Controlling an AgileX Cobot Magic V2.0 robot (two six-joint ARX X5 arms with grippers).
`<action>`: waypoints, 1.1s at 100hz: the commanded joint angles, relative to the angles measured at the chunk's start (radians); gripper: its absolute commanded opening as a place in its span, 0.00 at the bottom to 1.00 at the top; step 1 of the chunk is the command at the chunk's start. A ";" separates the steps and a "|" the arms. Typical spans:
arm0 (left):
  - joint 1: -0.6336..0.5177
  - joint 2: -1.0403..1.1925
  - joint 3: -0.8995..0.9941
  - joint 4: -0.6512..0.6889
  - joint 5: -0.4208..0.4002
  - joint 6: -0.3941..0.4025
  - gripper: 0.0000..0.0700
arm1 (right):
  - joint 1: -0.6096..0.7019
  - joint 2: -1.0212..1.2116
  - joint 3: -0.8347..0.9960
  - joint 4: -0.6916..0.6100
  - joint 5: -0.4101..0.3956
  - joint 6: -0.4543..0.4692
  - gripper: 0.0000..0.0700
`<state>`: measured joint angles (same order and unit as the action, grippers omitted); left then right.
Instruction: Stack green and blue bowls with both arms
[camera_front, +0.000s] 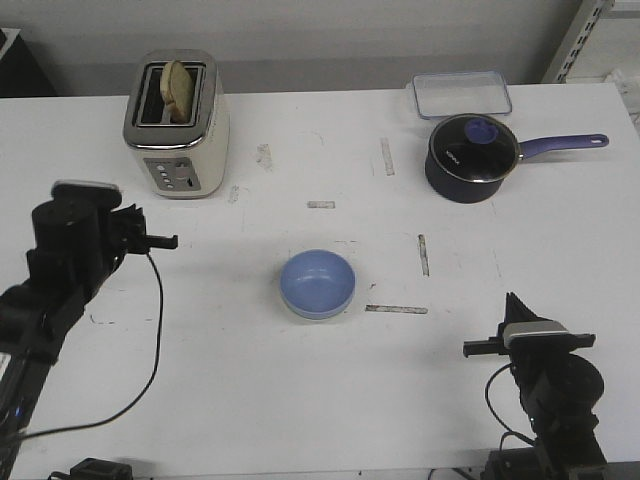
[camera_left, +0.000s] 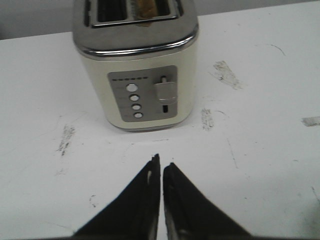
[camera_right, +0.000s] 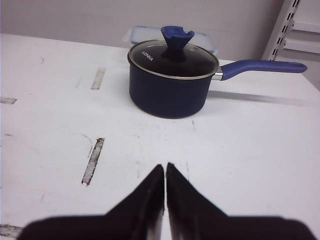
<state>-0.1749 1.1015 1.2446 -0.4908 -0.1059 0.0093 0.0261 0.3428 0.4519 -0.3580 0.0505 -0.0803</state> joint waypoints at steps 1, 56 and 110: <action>0.014 -0.089 -0.101 0.076 0.002 0.005 0.00 | 0.002 0.006 0.004 0.007 0.002 0.012 0.00; 0.149 -0.566 -0.719 0.352 0.051 -0.076 0.00 | 0.002 0.006 0.004 0.021 0.003 0.012 0.00; 0.148 -0.645 -0.719 0.365 0.051 -0.079 0.00 | 0.002 0.005 0.004 0.021 0.002 0.012 0.00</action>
<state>-0.0280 0.4622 0.5140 -0.1360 -0.0544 -0.0666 0.0261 0.3428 0.4519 -0.3523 0.0525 -0.0803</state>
